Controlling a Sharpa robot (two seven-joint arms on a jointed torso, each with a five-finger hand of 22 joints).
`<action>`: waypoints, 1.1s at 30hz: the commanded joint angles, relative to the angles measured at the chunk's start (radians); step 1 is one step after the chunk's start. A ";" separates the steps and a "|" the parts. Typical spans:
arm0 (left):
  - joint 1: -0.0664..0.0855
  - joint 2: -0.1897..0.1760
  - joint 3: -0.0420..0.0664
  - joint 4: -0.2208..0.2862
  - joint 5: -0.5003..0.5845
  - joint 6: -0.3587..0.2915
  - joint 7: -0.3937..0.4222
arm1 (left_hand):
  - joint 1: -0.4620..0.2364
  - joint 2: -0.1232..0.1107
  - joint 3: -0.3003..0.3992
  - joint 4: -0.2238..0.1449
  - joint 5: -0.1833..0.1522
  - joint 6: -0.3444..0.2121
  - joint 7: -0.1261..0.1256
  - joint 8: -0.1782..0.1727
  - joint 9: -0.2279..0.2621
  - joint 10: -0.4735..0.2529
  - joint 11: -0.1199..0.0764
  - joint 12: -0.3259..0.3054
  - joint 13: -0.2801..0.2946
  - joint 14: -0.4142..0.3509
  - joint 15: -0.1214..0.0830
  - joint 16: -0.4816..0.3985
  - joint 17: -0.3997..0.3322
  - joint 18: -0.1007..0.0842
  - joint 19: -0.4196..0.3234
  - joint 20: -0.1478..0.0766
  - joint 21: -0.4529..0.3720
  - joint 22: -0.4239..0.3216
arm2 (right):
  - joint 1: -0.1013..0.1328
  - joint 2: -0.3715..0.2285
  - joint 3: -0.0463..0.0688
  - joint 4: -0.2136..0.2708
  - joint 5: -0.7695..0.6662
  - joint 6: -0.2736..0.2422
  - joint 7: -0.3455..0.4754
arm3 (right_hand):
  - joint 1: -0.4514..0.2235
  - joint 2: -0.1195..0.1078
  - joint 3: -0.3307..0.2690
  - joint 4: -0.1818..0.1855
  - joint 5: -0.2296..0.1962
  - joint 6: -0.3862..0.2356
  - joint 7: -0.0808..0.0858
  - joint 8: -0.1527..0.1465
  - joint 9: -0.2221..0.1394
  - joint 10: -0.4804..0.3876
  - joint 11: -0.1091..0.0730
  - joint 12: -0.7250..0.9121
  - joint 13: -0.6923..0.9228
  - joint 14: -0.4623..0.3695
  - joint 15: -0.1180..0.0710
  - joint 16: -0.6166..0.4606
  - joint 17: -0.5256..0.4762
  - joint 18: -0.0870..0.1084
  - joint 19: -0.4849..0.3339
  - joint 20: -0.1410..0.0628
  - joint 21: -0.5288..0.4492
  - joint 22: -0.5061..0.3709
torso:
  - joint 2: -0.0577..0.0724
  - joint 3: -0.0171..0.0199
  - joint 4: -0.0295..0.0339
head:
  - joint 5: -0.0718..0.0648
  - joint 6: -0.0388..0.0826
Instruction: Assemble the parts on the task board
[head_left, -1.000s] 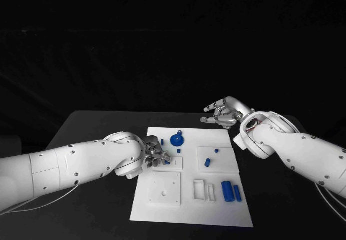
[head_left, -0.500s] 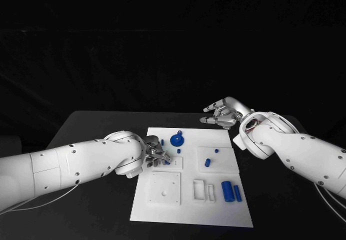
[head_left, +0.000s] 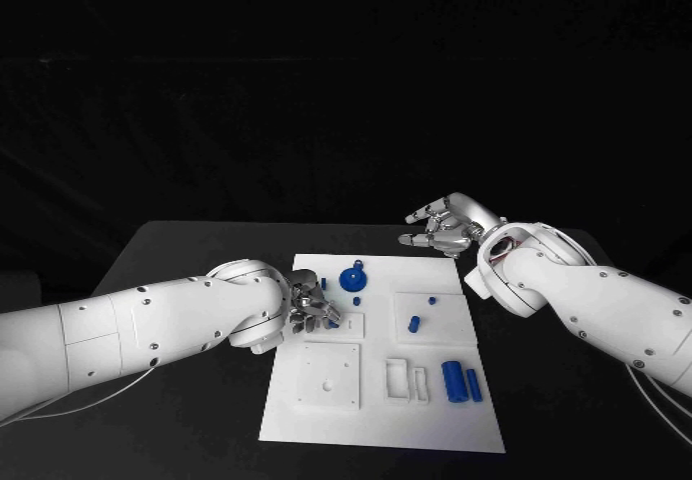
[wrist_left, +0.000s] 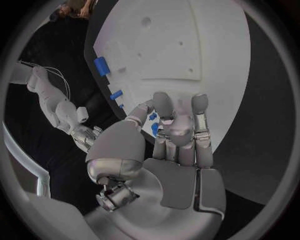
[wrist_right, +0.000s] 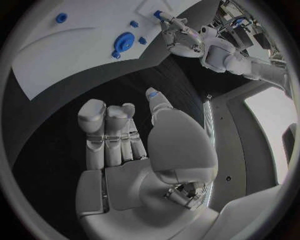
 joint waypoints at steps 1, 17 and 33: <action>-0.011 0.002 -0.011 -0.008 -0.023 0.086 -0.045 | 0.016 0.002 0.048 -0.049 0.073 0.193 -0.106 -0.003 0.000 0.014 -0.043 0.005 0.001 -0.007 -0.016 0.003 -0.001 -0.011 0.004 0.002 0.004 0.020 | -0.001 0.002 0.001 0.000 0.000 0.009 0.010 | -0.004 0.009 0.000 -0.003 0.003 -0.001 0.001 -0.001 0.001 -0.004 -0.001 0.000 -0.003 -0.004 -0.004 0.001 -0.002 0.004 0.003 -0.001 -0.002 0.105 | 0.001 -0.0006 -0.0004 | -0.002 -0.001; 0.000 0.017 -0.010 -0.027 -0.038 0.166 -0.063 | 0.010 0.010 0.049 -0.041 0.064 0.189 -0.105 -0.003 0.001 0.014 -0.041 0.003 0.000 -0.011 -0.014 -0.002 -0.014 -0.013 0.000 0.003 0.003 0.019 | -0.002 0.004 0.001 -0.002 0.000 0.010 0.010 | -0.004 0.009 0.000 -0.003 0.003 -0.001 0.001 -0.001 0.001 -0.004 -0.001 0.000 -0.003 -0.004 -0.004 0.001 -0.002 0.004 0.003 -0.001 -0.002 0.105 | -0.001 0.0005 0.0005 | -0.007 -0.005; 0.001 0.029 -0.010 -0.034 -0.029 0.130 -0.059 | 0.013 0.017 0.003 0.024 -0.060 0.185 -0.105 -0.002 0.004 0.014 -0.036 0.005 -0.006 -0.012 -0.013 -0.010 -0.033 -0.015 0.005 0.005 -0.011 0.018 | -0.002 0.004 0.001 -0.003 0.001 0.011 0.010 | -0.004 0.009 0.000 -0.003 0.003 -0.001 0.001 -0.001 0.001 -0.004 -0.001 0.000 -0.003 -0.004 -0.004 0.001 -0.002 0.004 0.003 -0.001 -0.002 0.105 | -0.001 -0.0006 0.0008 | -0.009 -0.004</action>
